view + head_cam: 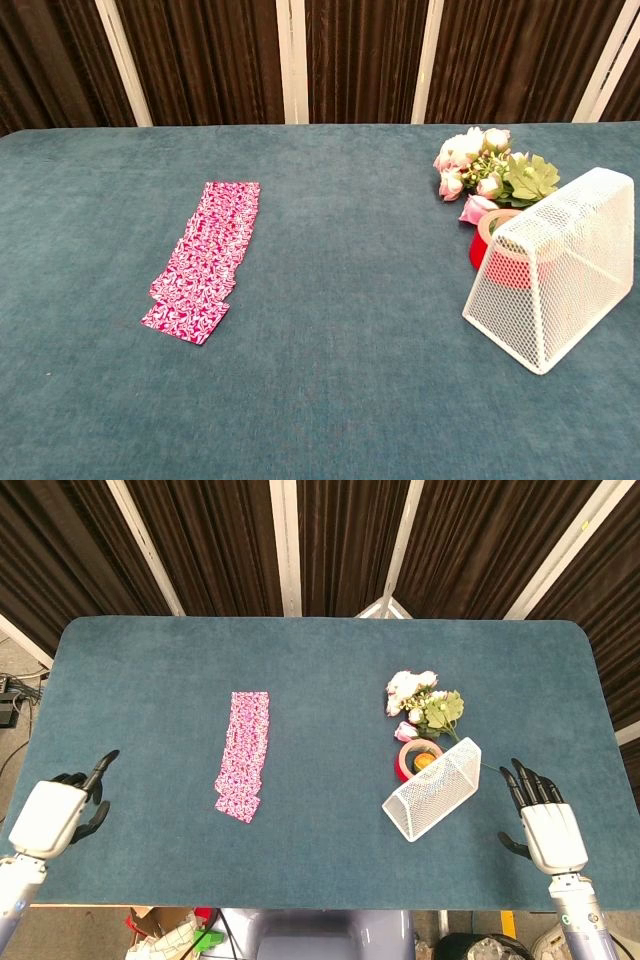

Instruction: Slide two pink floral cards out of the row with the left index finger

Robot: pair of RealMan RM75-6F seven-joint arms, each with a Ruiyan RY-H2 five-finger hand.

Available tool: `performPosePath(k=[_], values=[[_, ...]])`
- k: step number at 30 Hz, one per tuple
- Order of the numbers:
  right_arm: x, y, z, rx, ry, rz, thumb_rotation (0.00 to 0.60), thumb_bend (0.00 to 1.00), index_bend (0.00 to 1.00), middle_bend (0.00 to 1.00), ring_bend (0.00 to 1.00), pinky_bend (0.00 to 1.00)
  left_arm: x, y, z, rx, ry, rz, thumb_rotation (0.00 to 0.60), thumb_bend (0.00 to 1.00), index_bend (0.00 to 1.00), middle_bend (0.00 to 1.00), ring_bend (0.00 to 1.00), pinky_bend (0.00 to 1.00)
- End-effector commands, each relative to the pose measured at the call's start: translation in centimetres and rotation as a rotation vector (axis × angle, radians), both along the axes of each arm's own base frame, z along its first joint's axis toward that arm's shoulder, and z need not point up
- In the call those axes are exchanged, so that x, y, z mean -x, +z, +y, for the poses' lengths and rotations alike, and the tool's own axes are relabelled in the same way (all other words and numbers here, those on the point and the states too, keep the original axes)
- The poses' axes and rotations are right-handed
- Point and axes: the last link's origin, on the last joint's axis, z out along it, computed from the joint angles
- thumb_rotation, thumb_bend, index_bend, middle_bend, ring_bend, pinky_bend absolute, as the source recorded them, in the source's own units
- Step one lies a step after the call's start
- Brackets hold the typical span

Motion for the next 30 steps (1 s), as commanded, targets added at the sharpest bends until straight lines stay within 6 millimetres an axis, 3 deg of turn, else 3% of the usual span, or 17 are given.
performPosePath(k=[1, 4, 10, 20, 30], values=[[0.0, -0.1, 0.0, -0.003, -0.002, 0.002, 0.600, 0.18, 0.00, 0.00, 0.13, 0.18, -0.8, -0.6, 1.2, 0.025, -0.021, 0.057, 0.600, 0.81, 0.10, 0.80, 0.69, 0.66], [0.0, -0.3, 0.0, -0.009, -0.002, 0.007, 0.600, 0.18, 0.00, 0.00, 0.13, 0.18, -1.7, -1.6, 1.8, 0.078, -0.027, 0.083, 0.600, 0.89, 0.10, 0.80, 0.71, 0.66], [0.1, -0.4, -0.1, -0.011, -0.007, 0.010, 0.600, 0.18, 0.00, 0.00, 0.13, 0.18, -3.1, -3.7, 2.0, 0.238, -0.010, 0.131, 0.600, 0.95, 0.11, 0.81, 0.72, 0.66], [0.2, -0.2, -0.2, -0.005, -0.012, 0.003, 0.600, 0.18, 0.00, 0.00, 0.13, 0.18, -3.5, -6.8, 1.8, 0.412, 0.086, 0.245, 0.600, 0.98, 0.09, 0.81, 0.73, 0.66], [0.2, -0.3, -0.2, -0.010, -0.014, 0.005, 0.600, 0.18, 0.00, 0.00, 0.13, 0.18, -3.7, -9.9, 2.5, 0.469, 0.086, 0.300, 0.600, 1.00, 0.07, 0.81, 0.74, 0.66]])
